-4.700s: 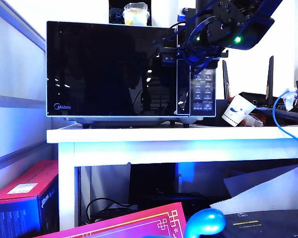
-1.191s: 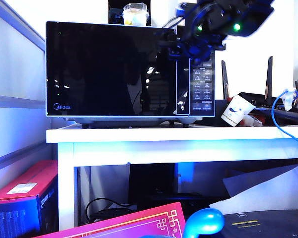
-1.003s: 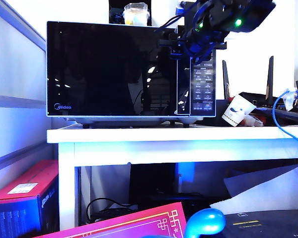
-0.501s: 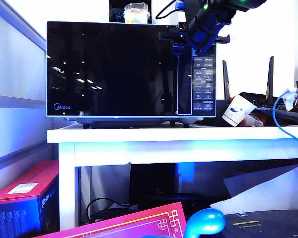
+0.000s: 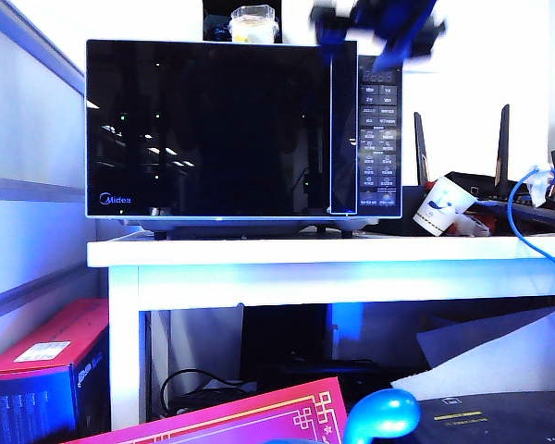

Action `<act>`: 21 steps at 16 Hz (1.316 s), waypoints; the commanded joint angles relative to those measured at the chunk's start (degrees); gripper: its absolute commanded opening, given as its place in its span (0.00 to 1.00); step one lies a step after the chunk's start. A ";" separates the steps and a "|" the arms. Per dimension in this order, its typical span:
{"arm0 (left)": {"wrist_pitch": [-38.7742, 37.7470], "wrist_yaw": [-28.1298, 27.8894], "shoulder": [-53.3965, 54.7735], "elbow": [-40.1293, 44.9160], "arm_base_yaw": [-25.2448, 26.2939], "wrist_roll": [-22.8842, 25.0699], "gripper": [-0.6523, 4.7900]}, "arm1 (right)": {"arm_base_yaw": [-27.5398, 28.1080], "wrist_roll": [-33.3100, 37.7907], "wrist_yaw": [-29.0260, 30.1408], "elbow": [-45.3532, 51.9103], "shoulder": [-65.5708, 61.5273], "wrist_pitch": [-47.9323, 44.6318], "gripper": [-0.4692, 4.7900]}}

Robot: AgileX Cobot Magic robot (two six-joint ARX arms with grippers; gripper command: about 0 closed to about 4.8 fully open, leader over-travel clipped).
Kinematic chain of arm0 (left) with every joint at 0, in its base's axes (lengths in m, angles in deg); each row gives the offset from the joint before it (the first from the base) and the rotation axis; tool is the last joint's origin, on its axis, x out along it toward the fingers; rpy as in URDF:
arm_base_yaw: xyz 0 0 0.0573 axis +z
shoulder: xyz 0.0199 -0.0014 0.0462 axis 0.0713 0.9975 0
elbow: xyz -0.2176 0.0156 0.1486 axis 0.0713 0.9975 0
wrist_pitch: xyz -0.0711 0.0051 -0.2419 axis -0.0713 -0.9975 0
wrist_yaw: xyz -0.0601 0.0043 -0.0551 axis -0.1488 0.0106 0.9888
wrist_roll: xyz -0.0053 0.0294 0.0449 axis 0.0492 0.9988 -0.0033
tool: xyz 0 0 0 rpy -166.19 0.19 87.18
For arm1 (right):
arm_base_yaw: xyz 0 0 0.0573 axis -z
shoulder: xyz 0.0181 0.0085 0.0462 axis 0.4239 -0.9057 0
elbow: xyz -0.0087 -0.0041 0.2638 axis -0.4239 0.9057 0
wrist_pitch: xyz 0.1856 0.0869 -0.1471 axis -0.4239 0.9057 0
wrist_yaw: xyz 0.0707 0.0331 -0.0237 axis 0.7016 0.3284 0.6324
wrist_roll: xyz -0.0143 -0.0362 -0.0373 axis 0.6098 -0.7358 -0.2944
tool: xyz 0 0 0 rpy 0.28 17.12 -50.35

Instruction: Open the microwave door, place the box of snacks from the top of the microwave inside, then close the microwave door.

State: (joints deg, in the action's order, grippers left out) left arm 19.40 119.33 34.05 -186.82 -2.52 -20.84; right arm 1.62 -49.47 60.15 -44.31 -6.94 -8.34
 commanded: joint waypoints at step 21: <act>0.66 0.11 -0.13 -0.33 -0.02 0.17 0.11 | 18.27 4.00 46.69 -0.39 -10.25 -15.61 0.64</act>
State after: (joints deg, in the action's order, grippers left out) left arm 19.38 119.33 34.07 -186.82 -2.52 -20.84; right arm 19.89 -45.49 107.23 -44.42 -17.26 -22.38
